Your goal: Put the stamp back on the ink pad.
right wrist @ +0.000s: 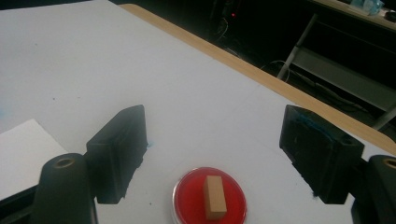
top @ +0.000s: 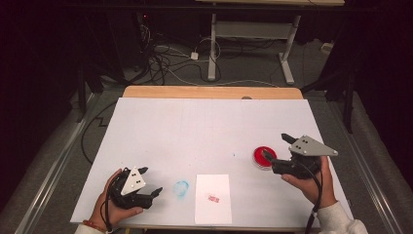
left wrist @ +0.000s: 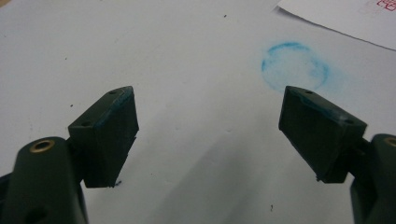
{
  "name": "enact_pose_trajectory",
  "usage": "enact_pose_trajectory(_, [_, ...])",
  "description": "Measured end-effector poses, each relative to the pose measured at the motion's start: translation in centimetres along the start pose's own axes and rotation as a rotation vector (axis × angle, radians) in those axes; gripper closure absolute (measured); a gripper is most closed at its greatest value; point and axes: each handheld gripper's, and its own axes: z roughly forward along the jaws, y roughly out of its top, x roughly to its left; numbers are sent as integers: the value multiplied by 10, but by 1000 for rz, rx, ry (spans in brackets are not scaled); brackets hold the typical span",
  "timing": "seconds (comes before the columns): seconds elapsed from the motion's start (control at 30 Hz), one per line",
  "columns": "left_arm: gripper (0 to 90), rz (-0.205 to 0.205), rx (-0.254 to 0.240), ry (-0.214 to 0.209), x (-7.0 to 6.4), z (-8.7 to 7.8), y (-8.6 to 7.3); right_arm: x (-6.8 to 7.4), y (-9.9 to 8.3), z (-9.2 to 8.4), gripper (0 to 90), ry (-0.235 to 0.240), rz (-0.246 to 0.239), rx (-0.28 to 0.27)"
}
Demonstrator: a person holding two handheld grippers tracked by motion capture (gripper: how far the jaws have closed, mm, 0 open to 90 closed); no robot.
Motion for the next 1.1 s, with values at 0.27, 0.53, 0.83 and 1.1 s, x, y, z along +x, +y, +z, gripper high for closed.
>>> enact_pose_trajectory(0.27, [192, -1, -3, 0, 0, 0, 0, 6, -6, -8, 231, 1, -23, -21])
enact_pose_trajectory(0.53, [192, -1, -8, 1, 0, -1, 0, 12, -10, -17, 197, -1, -53, -28])
enact_pose_trajectory(0.83, [192, -6, -14, 7, 0, -2, -1, 17, -20, -27, 162, -44, -45, -67])
enact_pose_trajectory(1.1, [192, 14, -17, 22, 1, -2, -1, 20, -34, -31, 162, -47, -60, -59])
